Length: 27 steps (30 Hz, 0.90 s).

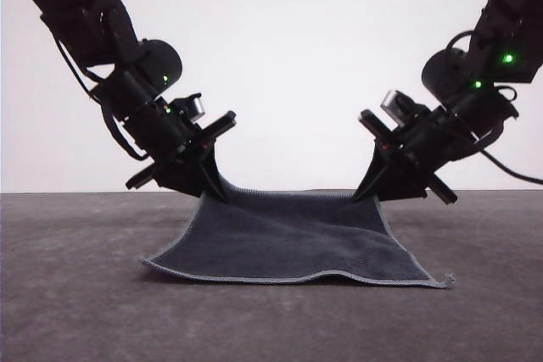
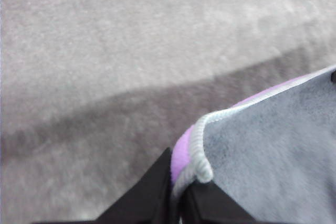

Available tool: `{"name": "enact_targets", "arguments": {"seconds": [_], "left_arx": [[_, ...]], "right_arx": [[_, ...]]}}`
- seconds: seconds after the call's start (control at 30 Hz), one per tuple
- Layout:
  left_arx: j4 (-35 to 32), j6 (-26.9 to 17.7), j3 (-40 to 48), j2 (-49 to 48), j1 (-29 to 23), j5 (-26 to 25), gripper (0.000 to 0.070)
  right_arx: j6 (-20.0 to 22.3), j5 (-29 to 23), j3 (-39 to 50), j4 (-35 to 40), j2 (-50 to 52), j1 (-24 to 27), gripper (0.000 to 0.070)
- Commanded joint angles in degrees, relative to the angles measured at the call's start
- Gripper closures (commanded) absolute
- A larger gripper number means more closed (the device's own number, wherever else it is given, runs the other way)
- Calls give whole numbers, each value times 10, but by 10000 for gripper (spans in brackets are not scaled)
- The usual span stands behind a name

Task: Fold clothes

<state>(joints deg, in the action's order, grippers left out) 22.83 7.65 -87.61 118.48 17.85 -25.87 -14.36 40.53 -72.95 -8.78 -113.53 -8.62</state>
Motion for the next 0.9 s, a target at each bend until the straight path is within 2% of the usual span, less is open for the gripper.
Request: {"name": "enact_targets", "arguments": {"seconds": [0.0,0.3,0.47,0.87], "left_arx": [[3,-13,-14,-3,0,-1,698],[60,-39,-13,-23,2,5,697],[59,-40,3,-38,5,6,697],[-37,-35,191,-152,14,7,697]], "right_arx": [[20,1,-11,-10,4,-2,696],[61,-4,-8,-81,30,-13,696],[63,-23,23,-67,63,-20,696],[62,-32,183,0,172,-33,696]]}}
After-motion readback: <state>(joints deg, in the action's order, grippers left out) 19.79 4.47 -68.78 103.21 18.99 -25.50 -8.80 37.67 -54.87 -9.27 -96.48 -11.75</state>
